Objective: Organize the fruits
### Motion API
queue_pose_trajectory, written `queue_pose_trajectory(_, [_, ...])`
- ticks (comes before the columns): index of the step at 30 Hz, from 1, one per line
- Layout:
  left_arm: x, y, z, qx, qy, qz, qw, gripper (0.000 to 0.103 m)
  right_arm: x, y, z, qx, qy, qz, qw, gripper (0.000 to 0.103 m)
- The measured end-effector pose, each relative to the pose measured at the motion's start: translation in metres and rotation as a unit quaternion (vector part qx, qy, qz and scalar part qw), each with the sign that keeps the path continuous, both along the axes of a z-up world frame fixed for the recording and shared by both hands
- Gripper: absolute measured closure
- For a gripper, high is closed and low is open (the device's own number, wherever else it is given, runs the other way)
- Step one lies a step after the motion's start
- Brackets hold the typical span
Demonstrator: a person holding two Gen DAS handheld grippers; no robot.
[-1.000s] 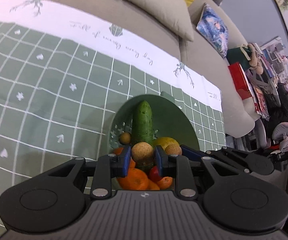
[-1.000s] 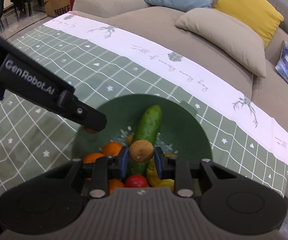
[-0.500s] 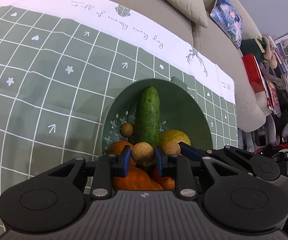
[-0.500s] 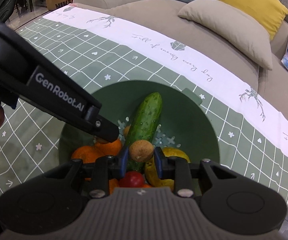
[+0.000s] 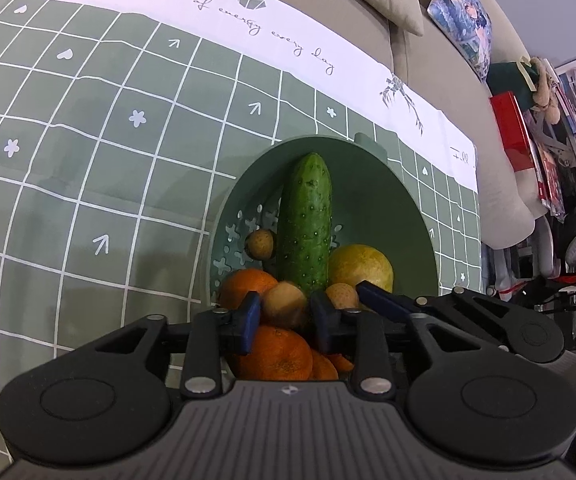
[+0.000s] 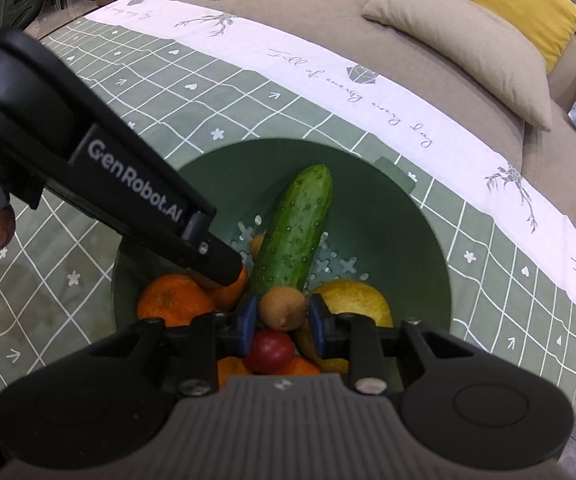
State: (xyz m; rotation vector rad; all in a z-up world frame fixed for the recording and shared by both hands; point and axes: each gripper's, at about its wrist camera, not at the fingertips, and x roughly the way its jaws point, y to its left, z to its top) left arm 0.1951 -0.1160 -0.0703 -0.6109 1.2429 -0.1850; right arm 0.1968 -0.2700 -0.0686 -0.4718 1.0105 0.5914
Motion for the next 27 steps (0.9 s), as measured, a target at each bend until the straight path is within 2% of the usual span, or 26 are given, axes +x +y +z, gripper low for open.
queue_pose_trajectory(2, [0.000, 0.002, 0.004, -0.001, -0.003, -0.003, 1.0000, 0.061, -0.001, 0.000, 0.004, 0.001, -0.003, -0.001, 1.000, 0.077])
queue_pose_trajectory(4, [-0.001, 0.003, 0.009, 0.001, -0.008, -0.005, 1.0000, 0.058, -0.001, 0.000, 0.009, 0.001, -0.008, -0.004, 1.000, 0.071])
queue_pose_trajectory(8, [-0.006, 0.010, 0.026, -0.001, -0.030, -0.012, 0.9995, 0.058, -0.006, 0.001, 0.026, 0.008, -0.022, -0.009, 1.000, 0.070])
queue_pose_trajectory(16, [-0.026, 0.031, 0.079, 0.039, -0.106, -0.036, 0.9930, 0.058, -0.033, 0.010, 0.077, 0.022, -0.066, -0.040, 0.997, 0.059])
queue_pose_trajectory(17, [-0.030, 0.034, 0.085, 0.047, -0.118, -0.039, 0.9911, 0.058, -0.039, 0.011, 0.085, 0.029, -0.073, -0.045, 0.996, 0.053])
queue_pose_trajectory(18, [-0.035, 0.036, 0.092, 0.058, -0.130, -0.043, 0.9888, 0.058, -0.044, 0.012, 0.092, 0.035, -0.079, -0.049, 0.995, 0.049])
queue_pose_trajectory(22, [-0.058, 0.046, 0.115, 0.121, -0.181, -0.057, 0.9744, 0.058, -0.068, 0.016, 0.122, 0.076, -0.104, -0.076, 0.989, 0.045])
queue_pose_trajectory(24, [-0.073, 0.050, 0.125, 0.150, -0.211, -0.066, 0.9638, 0.057, -0.080, 0.018, 0.135, 0.100, -0.118, -0.097, 0.983, 0.037])
queue_pose_trajectory(27, [-0.098, 0.055, 0.138, 0.194, -0.254, -0.072, 0.9448, 0.053, -0.103, 0.023, 0.149, 0.128, -0.144, -0.124, 0.973, 0.034])
